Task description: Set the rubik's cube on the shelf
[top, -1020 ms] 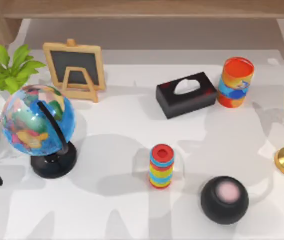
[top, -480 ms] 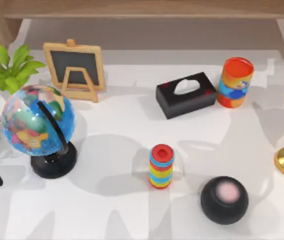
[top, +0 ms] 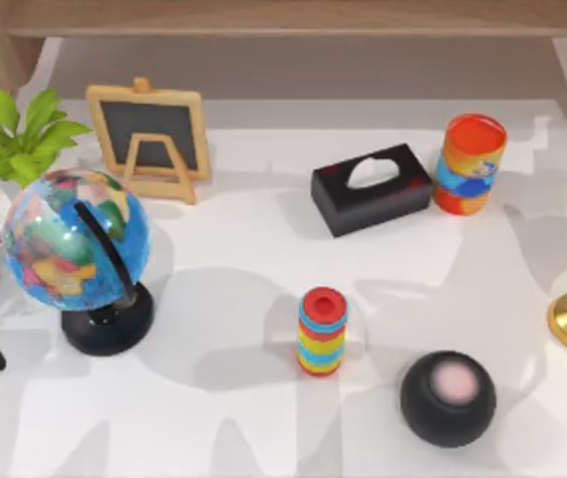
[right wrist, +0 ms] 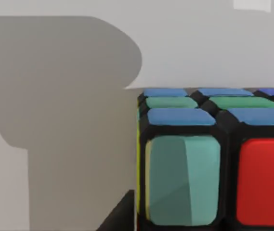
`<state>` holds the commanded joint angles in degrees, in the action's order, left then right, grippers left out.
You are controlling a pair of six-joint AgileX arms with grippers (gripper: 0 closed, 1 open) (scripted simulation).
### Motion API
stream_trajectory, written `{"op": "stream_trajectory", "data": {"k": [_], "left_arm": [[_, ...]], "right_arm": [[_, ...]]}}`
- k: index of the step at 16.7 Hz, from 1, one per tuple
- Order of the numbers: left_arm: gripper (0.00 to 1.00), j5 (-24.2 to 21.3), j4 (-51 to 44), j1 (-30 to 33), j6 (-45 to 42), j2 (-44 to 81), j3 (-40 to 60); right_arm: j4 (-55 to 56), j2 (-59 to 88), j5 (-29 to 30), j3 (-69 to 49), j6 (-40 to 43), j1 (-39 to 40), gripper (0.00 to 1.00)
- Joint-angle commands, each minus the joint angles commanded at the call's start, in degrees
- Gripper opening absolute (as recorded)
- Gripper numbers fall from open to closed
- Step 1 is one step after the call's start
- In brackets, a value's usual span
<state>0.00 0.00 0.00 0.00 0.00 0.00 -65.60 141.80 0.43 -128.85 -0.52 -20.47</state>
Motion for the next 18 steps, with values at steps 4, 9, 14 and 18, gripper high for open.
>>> {"op": "stream_trajectory", "data": {"k": [4, 9, 14, 18], "left_arm": [[1.00, 0.0, 0.0, 0.0, 0.0, 0.0, 0.0], [1.00, 0.0, 0.0, 0.0, 0.0, 0.0, 0.0], [1.00, 0.0, 0.0, 0.0, 0.0, 0.0, 0.0], [1.00, 0.0, 0.0, 0.0, 0.0, 0.0, 0.0]], "right_arm": [[0.0, 0.0, 0.0, 0.0, 0.0, 0.0, 0.02], [0.0, 0.0, 0.0, 0.0, 0.0, 0.0, 0.00], [-0.2, -0.1, 0.1, 0.0, 0.0, -0.1, 0.00], [-4.2, -0.8, 2.5, -1.8, 1.3, 0.0, 0.00]]}}
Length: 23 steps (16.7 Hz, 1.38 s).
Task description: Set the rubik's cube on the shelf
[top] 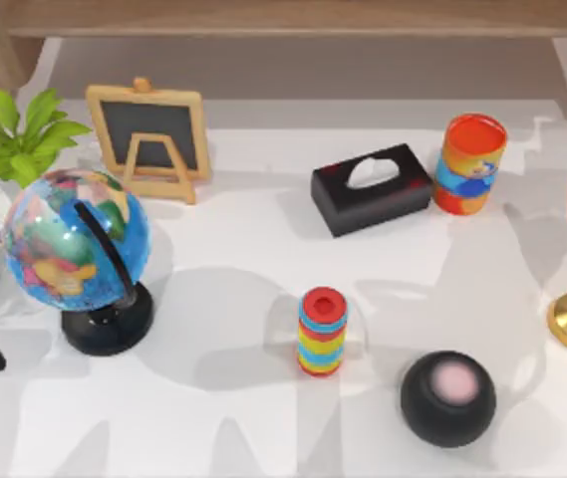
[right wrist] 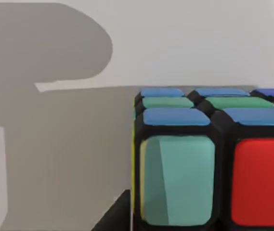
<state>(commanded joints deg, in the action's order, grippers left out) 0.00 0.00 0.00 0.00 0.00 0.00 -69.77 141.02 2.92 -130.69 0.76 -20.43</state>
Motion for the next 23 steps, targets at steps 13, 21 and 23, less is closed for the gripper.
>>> {"op": "stream_trajectory", "data": {"k": [13, 21, 23], "left_arm": [[1.00, 0.0, 0.0, 0.0, 0.0, 0.0, 0.0], [1.00, 0.0, 0.0, 0.0, 0.0, 0.0, 0.0], [1.00, 0.0, 0.0, 0.0, 0.0, 0.0, 0.0]], "right_arm": [[-3.4, 1.5, -2.4, -6.5, -1.4, -0.1, 0.00], [1.4, -13.2, -2.2, 6.8, -1.8, 2.6, 0.00], [4.8, -19.5, -2.0, 12.7, -2.0, 5.4, 0.00]]}}
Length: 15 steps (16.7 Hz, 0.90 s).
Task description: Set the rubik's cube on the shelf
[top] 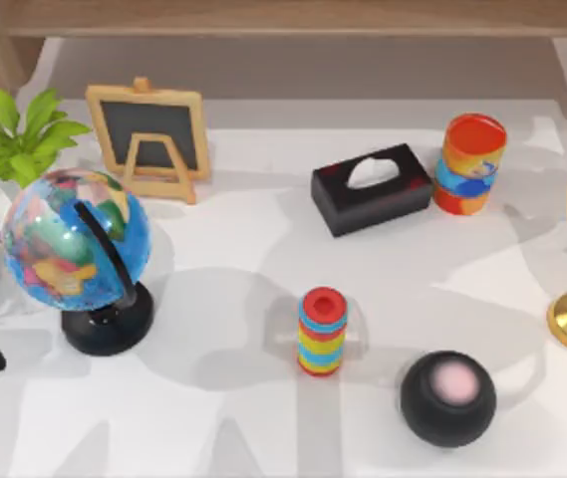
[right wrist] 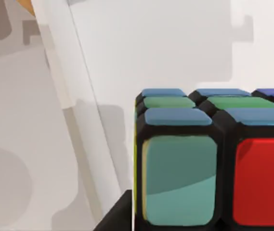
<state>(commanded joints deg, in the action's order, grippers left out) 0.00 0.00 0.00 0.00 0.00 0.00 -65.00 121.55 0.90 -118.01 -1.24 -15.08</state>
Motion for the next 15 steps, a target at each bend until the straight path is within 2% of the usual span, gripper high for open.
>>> {"op": "stream_trajectory", "data": {"k": [7, 10, 15], "left_arm": [[1.00, 0.0, 0.0, 0.0, 0.0, 0.0, 0.0], [1.00, 0.0, 0.0, 0.0, 0.0, 0.0, 0.0], [1.00, 0.0, 0.0, 0.0, 0.0, 0.0, 0.0]], "right_arm": [[19.7, -17.8, 2.4, 24.4, -0.3, 14.2, 0.00], [33.6, -21.4, 4.8, 33.7, 0.0, 21.0, 0.00], [63.2, -21.6, 11.0, 45.0, 1.5, 31.0, 0.00]]}}
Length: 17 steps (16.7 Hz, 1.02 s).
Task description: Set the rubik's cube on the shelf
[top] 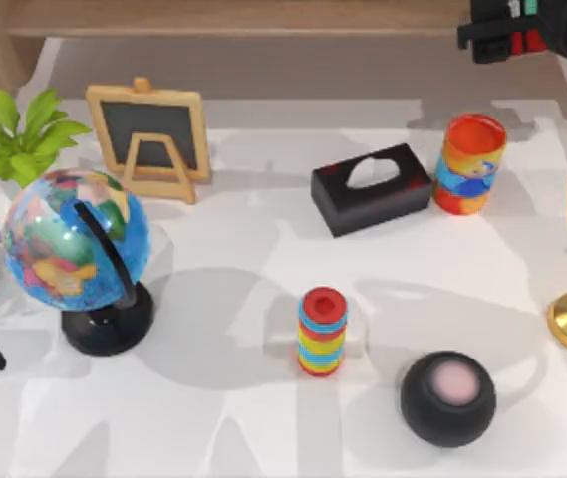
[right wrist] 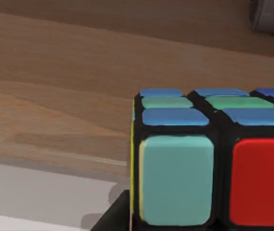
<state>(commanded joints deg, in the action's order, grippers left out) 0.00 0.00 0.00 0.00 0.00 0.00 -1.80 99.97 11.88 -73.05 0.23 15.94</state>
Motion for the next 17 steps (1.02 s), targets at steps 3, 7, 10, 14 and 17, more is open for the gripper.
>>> {"op": "stream_trajectory", "data": {"k": [3, 7, 10, 14, 17], "left_arm": [[1.00, 0.0, 0.0, 0.0, 0.0, 0.0, 0.0], [1.00, 0.0, 0.0, 0.0, 0.0, 0.0, 0.0], [1.00, 0.0, 0.0, 0.0, 0.0, 0.0, 0.0], [1.00, 0.0, 0.0, 0.0, 0.0, 0.0, 0.0], [1.00, 0.0, 0.0, 0.0, 0.0, 0.0, 0.0]], "right_arm": [[19.4, 2.7, 4.6, 4.9, 1.3, 5.0, 0.00], [44.0, 8.8, 11.3, 10.1, 3.2, 10.4, 0.00], [59.9, 14.0, 15.9, 12.9, 4.6, 13.5, 0.00], [74.8, 19.8, 20.7, 15.3, 6.0, 16.2, 0.00], [80.0, 22.2, 22.6, 16.1, 6.6, 17.2, 0.00]]}}
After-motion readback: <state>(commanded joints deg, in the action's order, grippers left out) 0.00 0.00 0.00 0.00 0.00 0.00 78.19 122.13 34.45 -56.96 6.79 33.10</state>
